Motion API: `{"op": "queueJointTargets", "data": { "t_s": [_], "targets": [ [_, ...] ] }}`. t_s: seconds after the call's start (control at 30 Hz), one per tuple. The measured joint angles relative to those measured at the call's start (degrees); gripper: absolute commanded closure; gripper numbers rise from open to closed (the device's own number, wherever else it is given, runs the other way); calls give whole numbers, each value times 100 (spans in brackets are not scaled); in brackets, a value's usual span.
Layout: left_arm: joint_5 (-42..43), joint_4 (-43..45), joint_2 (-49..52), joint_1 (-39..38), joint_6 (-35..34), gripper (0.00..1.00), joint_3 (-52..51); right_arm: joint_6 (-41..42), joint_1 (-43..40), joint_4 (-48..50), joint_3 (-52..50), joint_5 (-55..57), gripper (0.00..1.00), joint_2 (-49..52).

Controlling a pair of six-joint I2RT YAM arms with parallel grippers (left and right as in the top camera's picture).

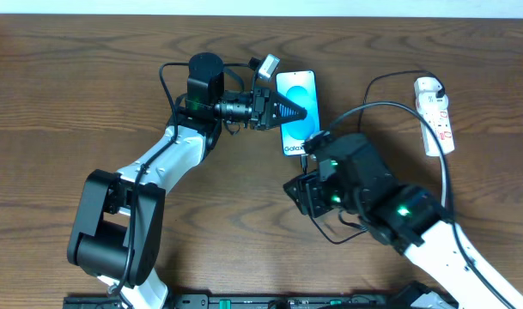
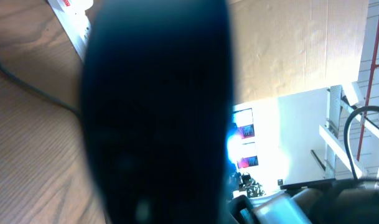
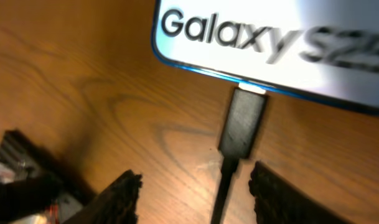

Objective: Plug charger to phone and switch on socket

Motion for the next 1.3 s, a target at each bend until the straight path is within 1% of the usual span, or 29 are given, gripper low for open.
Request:
{"op": "queueJointTargets", "data": {
  "t_s": [0.1, 0.3, 0.4, 0.5, 0.6, 0.8, 1.0, 1.3],
  "targets": [
    [0, 0, 0, 0, 0, 93, 0, 170, 166, 33, 0, 317, 63, 229],
    [0, 0, 0, 0, 0, 93, 0, 345, 199, 326, 0, 715, 64, 262],
    [0, 0, 0, 0, 0, 93, 0, 385, 199, 470, 0, 787, 69, 262],
    [0, 0, 0, 0, 0, 93, 0, 420, 199, 586, 0, 824, 76, 262],
    [2, 0, 0, 0, 0, 93, 0, 426, 199, 614, 0, 866, 86, 262],
    [22, 0, 0, 4, 0, 93, 0, 535, 197, 592, 0, 962, 98, 262],
    [20, 11, 0, 20, 2, 93, 0, 686, 192, 645, 0, 975, 99, 262],
    [-2, 42, 0, 122, 4, 93, 0, 719, 195, 1040, -70, 949, 99, 271]
  ]
}}
